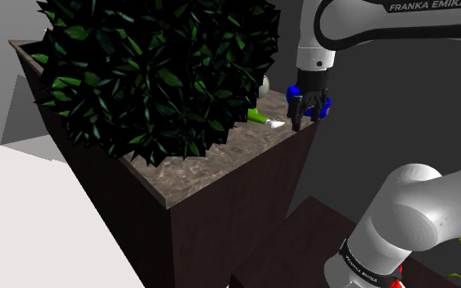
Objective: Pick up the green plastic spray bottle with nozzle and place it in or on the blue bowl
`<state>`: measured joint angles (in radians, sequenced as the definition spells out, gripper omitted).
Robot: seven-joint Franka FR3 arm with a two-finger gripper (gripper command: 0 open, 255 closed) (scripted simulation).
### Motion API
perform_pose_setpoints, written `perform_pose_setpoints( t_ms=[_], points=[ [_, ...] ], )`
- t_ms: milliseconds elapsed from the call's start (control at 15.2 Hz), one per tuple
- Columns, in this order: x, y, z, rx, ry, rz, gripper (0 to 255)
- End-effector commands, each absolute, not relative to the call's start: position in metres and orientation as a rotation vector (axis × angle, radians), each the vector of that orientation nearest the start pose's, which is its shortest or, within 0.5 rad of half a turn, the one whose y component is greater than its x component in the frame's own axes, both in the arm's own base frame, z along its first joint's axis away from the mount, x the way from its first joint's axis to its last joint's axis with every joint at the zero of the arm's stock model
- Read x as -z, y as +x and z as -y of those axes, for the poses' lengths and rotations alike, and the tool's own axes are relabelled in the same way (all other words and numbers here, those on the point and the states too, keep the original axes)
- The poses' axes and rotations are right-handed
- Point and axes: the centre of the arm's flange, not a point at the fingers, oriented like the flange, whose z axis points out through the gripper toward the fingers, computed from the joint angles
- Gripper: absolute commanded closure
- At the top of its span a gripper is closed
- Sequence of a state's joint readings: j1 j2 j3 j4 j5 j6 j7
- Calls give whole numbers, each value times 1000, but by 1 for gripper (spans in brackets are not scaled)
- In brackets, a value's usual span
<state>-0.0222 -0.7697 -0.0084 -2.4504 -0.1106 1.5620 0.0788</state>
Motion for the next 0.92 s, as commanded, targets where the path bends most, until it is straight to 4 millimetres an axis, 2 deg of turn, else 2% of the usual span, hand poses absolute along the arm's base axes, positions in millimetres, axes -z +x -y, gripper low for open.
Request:
perform_pose_setpoints(
  t_ms=[0,858],
  points=[
    [-541,304,22,-188,-3240,-164,0],
    [-540,456,56,9,-3114,-50,0]
  ],
)
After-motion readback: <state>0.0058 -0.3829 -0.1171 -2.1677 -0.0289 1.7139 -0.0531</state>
